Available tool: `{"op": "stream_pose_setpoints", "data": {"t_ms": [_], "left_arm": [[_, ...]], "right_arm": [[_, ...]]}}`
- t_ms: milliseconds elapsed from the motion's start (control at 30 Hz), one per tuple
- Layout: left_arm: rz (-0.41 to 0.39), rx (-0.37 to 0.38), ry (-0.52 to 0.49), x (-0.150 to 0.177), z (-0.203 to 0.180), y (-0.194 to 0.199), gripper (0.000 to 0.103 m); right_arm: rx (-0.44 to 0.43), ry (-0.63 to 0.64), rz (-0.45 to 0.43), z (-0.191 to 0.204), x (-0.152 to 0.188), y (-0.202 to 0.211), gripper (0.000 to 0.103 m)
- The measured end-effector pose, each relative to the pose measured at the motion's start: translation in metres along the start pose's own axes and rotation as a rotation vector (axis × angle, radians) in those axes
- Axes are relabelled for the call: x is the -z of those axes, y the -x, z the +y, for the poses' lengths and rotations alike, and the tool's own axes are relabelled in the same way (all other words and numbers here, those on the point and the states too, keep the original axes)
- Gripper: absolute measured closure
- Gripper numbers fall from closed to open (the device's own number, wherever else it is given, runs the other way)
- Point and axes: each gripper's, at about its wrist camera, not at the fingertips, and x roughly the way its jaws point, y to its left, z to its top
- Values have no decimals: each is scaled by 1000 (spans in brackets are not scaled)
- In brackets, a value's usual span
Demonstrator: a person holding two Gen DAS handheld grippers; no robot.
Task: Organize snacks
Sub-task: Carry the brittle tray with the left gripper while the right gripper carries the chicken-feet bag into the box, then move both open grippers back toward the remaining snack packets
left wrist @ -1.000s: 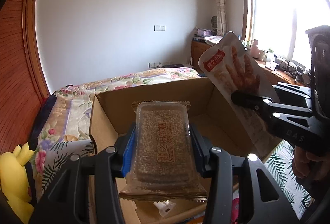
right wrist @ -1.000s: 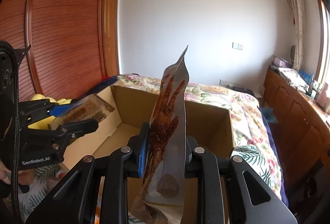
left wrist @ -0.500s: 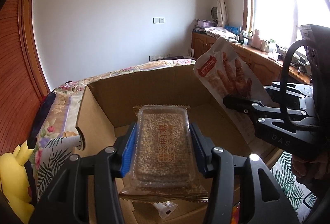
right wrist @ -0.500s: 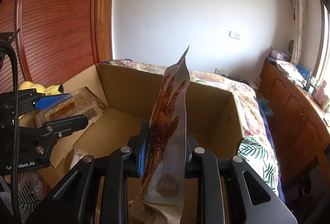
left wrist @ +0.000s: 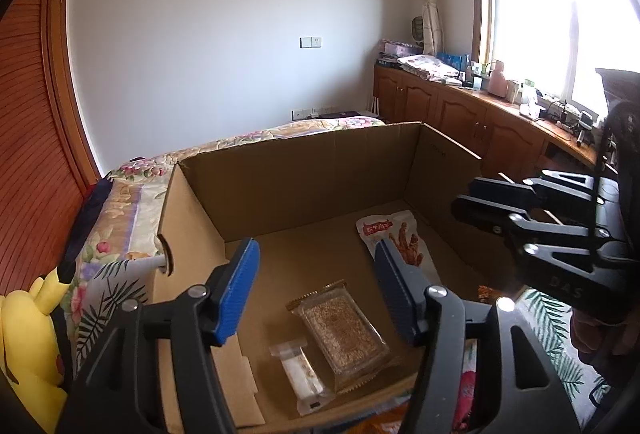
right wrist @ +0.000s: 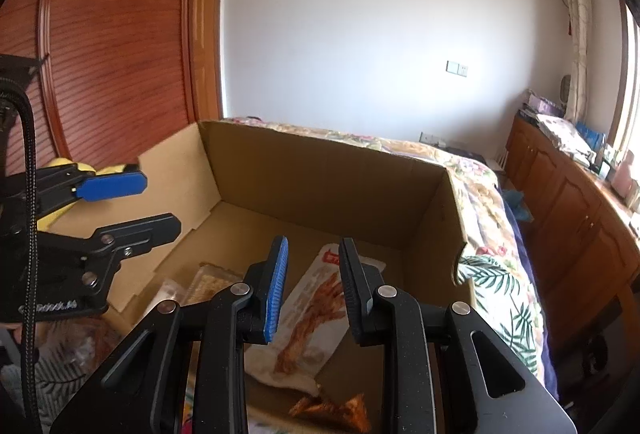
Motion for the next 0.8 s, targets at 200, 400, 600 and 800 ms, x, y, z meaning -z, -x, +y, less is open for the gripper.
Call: {"op": "stream_pose_setpoints", "data": {"t_ms": [200, 400, 600, 800], "left_arm": [[-33, 3, -12, 5, -6, 33, 30], [-39, 3, -24, 21, -12, 63, 28], [-12, -9, -32, 48, -14, 81, 28], [45, -33, -16, 82, -6, 85, 28]], "right_arm": [[-24, -18, -37, 4, 10, 42, 76], [-58, -30, -45, 10, 28, 78, 71], [-89, -19, 6, 24, 59, 85, 65], [-132, -55, 84, 33, 92, 66, 63]]}}
